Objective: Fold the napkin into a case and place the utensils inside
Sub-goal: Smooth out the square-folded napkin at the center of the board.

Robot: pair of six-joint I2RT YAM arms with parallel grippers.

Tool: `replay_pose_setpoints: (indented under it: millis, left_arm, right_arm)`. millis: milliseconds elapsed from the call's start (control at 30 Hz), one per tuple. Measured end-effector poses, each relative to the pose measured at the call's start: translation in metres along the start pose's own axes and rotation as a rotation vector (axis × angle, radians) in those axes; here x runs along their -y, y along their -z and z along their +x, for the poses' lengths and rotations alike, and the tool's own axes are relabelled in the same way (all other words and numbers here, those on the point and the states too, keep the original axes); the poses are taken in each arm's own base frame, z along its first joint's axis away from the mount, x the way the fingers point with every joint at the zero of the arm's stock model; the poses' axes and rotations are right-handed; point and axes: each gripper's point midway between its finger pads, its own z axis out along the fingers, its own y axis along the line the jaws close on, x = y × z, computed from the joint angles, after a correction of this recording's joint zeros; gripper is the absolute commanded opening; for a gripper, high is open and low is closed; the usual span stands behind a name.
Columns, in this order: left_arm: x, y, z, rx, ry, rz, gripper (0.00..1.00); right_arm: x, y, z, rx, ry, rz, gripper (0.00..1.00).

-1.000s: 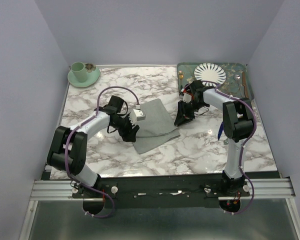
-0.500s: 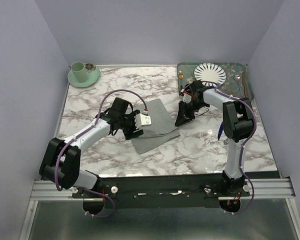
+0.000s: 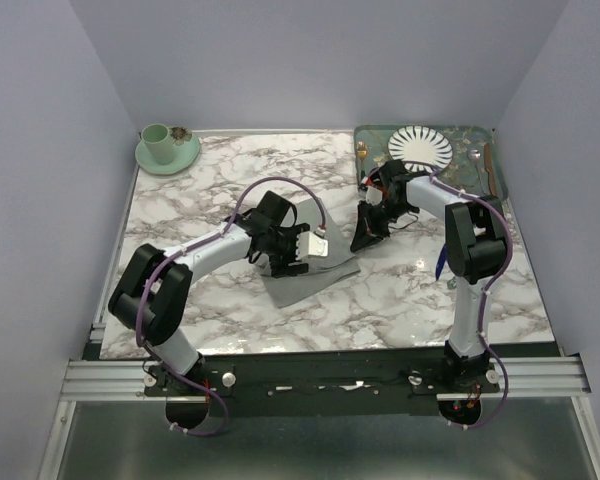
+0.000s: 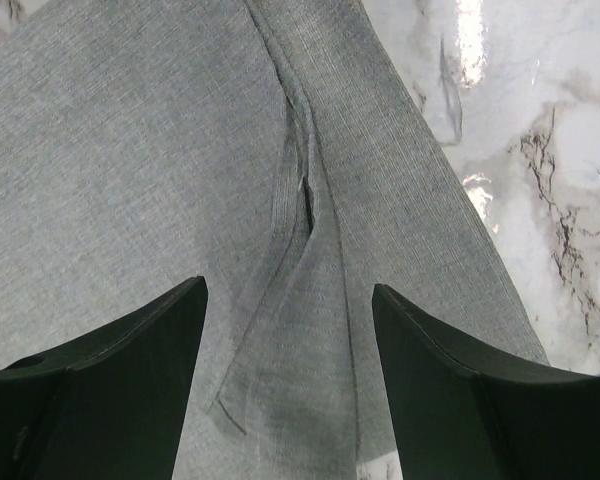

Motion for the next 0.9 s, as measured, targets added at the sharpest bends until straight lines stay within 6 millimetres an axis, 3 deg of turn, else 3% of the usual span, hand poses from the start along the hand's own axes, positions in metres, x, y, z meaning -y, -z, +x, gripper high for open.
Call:
replay_pose_setpoints:
  millis: [167,367,900]
  left_arm:
    - [0.001,-0.019,-0.002,-0.014,0.000,0.051,0.76]
    - [0.001,-0.025,-0.006,-0.025,-0.019,0.082,0.71]
    - [0.028,-0.034,-0.004,-0.096,-0.028,0.220,0.63]
  right_arm:
    - [0.000,0.000,0.000,-0.001,-0.001,-0.001,0.23]
    - [0.003,-0.005,-0.001,-0.014,-0.012,-0.004,0.31]
    - [0.010,-0.013,0.001,-0.038,-0.032,0.000,0.29]
